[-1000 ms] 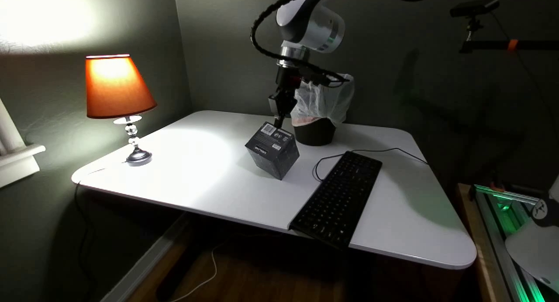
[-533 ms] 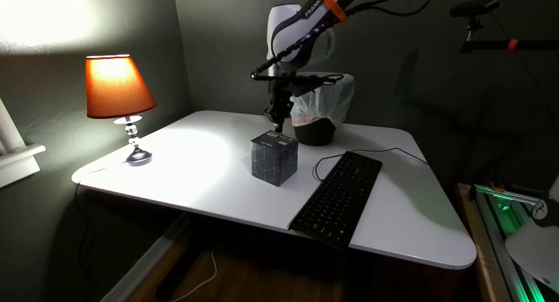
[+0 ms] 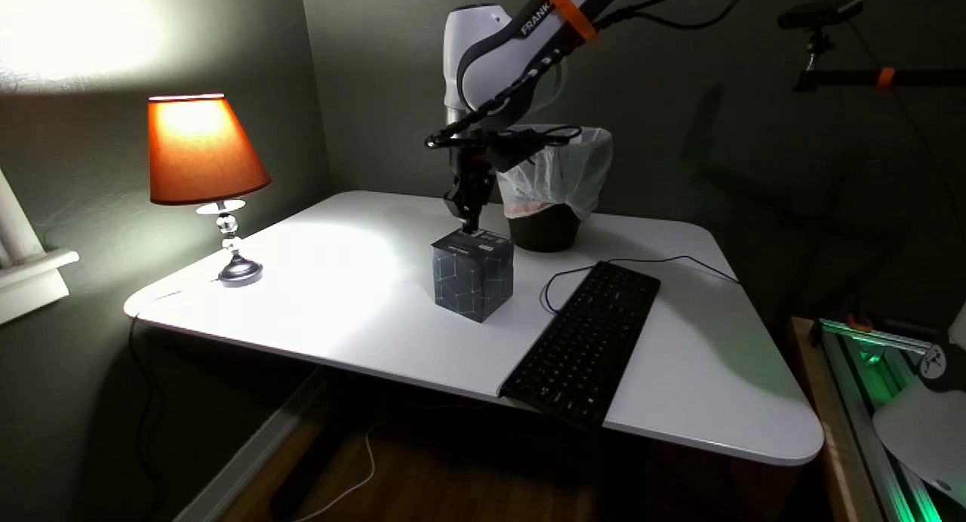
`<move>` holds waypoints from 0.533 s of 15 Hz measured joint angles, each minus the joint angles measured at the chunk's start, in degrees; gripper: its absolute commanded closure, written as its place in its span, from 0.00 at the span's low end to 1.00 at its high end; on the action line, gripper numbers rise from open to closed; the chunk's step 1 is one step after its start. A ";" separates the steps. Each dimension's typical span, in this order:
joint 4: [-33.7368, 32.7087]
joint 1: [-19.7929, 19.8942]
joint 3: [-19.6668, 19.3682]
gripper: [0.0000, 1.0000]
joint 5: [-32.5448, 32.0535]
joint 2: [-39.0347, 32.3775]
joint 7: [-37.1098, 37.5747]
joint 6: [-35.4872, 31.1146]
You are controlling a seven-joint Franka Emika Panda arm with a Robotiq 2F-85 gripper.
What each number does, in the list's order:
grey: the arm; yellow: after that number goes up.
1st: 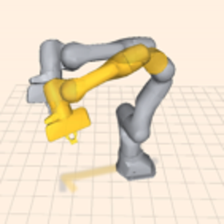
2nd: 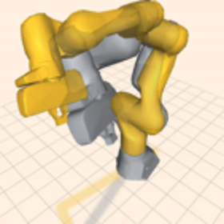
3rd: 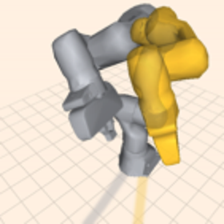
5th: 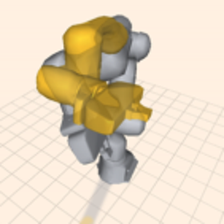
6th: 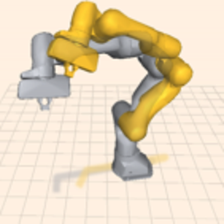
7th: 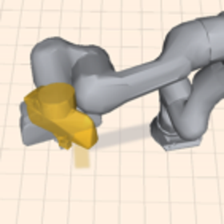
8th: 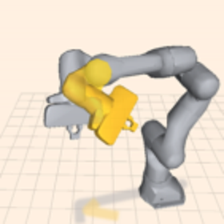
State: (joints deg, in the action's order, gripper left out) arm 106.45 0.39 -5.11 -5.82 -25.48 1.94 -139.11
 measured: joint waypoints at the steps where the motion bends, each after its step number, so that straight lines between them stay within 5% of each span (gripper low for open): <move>1: 0.01 0.05 0.05 0.44 0.05 0.32 -0.01 0.00; 6: 0.37 3.15 1.85 0.07 6.69 2.77 -4.27 4.80; 8: 0.53 5.14 2.32 0.00 10.80 3.82 -6.42 7.63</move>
State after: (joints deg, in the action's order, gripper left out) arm 106.99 5.53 -2.79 4.98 -21.66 -4.48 -131.48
